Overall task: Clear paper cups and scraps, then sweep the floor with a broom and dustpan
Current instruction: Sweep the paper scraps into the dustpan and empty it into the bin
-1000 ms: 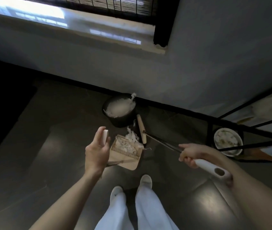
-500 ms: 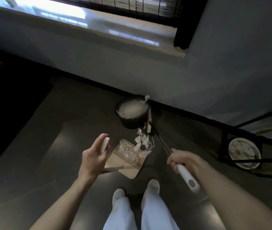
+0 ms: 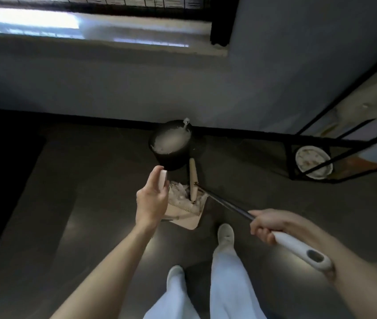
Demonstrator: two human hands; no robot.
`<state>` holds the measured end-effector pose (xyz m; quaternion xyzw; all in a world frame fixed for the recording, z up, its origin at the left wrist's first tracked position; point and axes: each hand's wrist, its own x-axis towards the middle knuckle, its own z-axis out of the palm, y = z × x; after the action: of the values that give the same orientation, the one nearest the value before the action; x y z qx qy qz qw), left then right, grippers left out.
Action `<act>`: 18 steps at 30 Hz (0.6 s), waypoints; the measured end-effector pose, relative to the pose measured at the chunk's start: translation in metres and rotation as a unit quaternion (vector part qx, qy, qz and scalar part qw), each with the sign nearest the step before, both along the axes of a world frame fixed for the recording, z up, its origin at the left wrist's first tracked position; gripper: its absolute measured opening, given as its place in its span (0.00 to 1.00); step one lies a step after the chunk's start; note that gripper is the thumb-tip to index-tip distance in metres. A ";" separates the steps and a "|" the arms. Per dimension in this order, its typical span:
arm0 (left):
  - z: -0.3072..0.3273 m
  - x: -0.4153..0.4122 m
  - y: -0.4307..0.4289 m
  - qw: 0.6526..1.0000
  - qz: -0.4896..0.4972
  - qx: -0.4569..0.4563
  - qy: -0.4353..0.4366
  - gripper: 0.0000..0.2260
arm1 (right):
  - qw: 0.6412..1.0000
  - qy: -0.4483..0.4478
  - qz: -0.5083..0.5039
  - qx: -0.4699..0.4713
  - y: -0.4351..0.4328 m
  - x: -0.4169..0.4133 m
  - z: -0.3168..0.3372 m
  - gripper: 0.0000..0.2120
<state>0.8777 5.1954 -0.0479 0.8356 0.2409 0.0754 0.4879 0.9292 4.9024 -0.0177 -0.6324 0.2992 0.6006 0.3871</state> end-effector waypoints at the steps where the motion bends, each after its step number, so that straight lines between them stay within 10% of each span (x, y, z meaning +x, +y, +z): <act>1: 0.000 -0.010 0.002 1.000 -0.013 0.003 -0.006 0.13 | 1.000 -0.006 -0.014 -0.003 0.002 -0.009 0.007 0.35; 18: 0.026 -0.139 0.024 0.997 0.054 0.023 -0.052 0.15 | 0.994 -0.109 -0.017 -0.014 -0.009 -0.122 0.079 0.35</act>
<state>0.7387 5.2190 -0.0216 0.8274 0.2578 0.1502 0.4757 0.8077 4.8932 0.0609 -0.6941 0.2743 0.5173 0.4189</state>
